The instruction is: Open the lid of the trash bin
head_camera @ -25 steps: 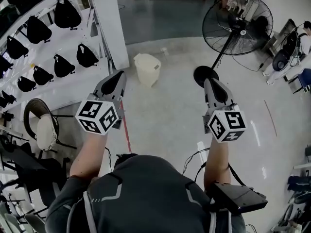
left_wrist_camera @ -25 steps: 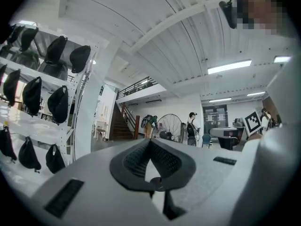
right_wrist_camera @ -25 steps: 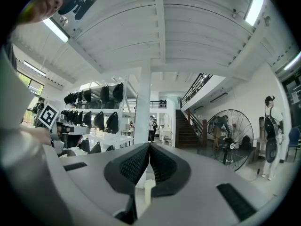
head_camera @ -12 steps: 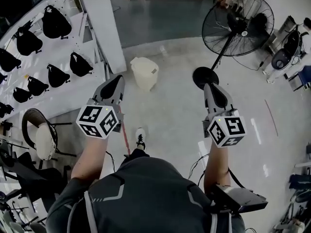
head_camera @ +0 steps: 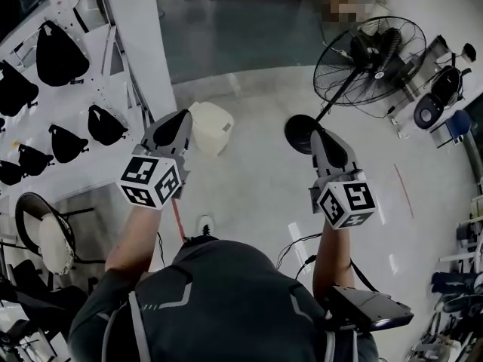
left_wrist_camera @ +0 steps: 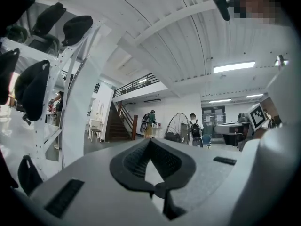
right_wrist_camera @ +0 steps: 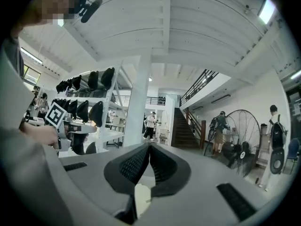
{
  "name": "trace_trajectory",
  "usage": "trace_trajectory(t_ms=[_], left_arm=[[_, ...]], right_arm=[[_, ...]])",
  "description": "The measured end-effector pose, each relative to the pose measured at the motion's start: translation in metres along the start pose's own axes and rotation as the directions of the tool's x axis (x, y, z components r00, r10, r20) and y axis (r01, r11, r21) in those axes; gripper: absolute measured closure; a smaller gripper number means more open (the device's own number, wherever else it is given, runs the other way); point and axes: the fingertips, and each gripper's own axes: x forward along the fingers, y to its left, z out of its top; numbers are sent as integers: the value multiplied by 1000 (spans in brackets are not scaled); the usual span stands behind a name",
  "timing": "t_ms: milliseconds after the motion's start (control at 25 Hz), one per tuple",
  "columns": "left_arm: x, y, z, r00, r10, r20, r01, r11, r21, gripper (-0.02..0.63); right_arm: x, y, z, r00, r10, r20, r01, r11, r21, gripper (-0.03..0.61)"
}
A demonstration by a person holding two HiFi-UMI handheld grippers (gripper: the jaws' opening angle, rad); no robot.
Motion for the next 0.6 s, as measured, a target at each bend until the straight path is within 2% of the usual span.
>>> trace_trajectory(t_ms=[360, 600], left_arm=[[55, 91, 1, 1000, -6, -3, 6, 1000, -13, 606], [80, 132, -5, 1000, -5, -5, 5, 1000, -23, 606]], right_arm=[[118, 4, 0, 1000, -1, -20, 1, 1000, 12, 552], [173, 5, -3, 1000, 4, -30, -4, 1000, 6, 552]])
